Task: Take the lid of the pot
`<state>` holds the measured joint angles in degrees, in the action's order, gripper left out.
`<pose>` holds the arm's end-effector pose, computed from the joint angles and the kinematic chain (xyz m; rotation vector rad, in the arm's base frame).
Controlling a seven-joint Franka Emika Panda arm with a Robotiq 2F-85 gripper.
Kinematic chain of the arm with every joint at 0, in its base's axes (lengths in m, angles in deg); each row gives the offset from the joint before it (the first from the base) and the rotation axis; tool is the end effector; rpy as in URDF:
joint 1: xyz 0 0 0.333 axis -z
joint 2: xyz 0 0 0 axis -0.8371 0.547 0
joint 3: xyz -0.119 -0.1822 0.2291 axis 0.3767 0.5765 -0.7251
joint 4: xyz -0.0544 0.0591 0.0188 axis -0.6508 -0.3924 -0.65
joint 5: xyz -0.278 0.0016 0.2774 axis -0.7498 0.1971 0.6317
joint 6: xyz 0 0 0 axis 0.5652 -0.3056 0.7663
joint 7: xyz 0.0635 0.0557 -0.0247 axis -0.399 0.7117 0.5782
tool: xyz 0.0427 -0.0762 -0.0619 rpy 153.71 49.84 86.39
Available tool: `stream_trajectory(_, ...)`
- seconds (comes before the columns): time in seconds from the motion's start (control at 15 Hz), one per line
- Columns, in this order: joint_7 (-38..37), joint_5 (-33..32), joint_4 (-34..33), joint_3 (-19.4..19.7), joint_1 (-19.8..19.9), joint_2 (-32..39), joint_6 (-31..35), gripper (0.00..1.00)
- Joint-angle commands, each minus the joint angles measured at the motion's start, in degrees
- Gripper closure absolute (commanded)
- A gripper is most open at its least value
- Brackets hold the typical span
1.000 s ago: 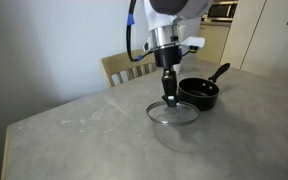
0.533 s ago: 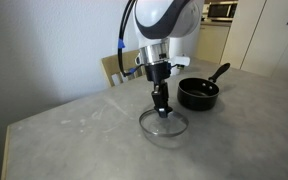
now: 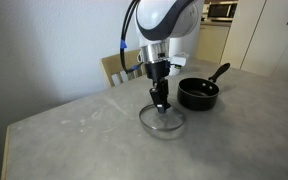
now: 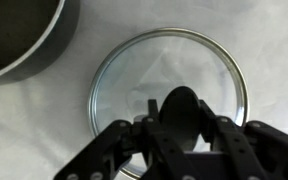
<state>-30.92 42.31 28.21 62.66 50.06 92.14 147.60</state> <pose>0.6799 0.1628 0.1850 -2.8727 -0.8026 0.4243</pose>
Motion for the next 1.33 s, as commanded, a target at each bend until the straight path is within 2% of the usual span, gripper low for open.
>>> stream_trajectory(0.0,-2.4,-1.0,-1.5,0.5,-0.4,1.8,0.4,0.85)
stream_trajectory(0.13,-4.7,-1.6,-1.9,1.6,-0.5,2.3,0.5,0.85)
stream_trajectory(0.53,-15.2,-6.3,-3.5,4.4,-4.4,4.8,1.7,0.85)
stream_trajectory(0.8,-15.5,-6.6,-4.2,4.6,-4.1,4.9,0.8,0.85)
stream_trajectory(0.87,-15.0,-6.4,-4.3,4.4,-3.9,4.9,0.4,0.35)
stream_trajectory(0.93,-15.0,-6.0,-4.4,4.2,-3.7,4.8,0.2,0.34)
stream_trajectory(1.27,-13.3,-4.4,-3.8,3.4,-1.9,3.4,0.1,0.01)
